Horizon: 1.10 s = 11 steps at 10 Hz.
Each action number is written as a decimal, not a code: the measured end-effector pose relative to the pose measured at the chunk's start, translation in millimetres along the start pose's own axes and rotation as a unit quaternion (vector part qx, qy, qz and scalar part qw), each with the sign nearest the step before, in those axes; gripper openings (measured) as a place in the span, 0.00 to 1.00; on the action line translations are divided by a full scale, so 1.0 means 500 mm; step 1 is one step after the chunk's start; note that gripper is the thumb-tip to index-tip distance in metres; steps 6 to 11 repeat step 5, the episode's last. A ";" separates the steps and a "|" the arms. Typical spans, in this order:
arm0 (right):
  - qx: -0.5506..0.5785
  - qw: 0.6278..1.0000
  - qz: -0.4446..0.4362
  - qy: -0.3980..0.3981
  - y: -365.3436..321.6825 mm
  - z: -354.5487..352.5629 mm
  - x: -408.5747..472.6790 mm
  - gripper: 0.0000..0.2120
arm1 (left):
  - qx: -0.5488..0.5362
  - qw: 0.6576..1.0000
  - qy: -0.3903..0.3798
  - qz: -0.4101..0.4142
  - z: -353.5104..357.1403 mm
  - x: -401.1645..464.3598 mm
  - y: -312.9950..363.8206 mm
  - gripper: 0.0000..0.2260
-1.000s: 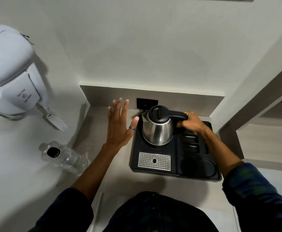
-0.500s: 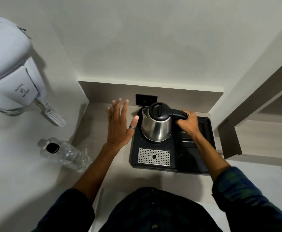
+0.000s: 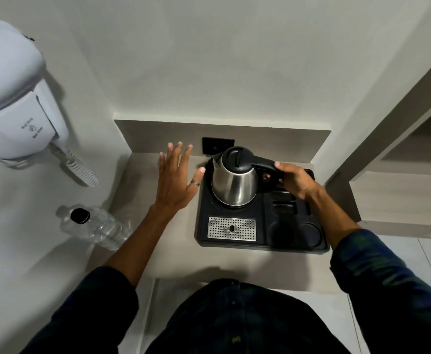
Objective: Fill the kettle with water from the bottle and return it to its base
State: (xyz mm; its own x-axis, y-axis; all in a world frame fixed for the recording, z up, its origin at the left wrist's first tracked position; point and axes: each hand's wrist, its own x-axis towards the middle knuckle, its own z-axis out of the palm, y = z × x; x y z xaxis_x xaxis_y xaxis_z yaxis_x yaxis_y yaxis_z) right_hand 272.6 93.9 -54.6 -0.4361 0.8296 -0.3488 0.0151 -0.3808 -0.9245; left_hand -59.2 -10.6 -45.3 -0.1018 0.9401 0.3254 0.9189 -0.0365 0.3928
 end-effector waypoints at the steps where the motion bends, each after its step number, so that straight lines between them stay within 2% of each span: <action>1: -0.014 1.000 0.015 0.014 -0.012 0.007 0.000 0.11 | 0.010 1.000 -0.004 0.005 -0.014 0.015 -0.006 0.31; 4: -0.083 0.995 0.028 0.052 -0.056 0.046 -0.031 0.11 | 0.037 0.999 -0.008 0.030 -0.029 0.017 0.011 0.31; 5: -0.103 0.992 0.001 0.072 -0.044 0.044 -0.039 0.12 | 0.046 0.998 -0.001 0.046 -0.018 0.005 0.013 0.31; 11: -0.103 0.992 0.001 0.072 -0.044 0.044 -0.039 0.12 | 0.046 0.998 -0.001 0.046 -0.018 0.005 0.013 0.31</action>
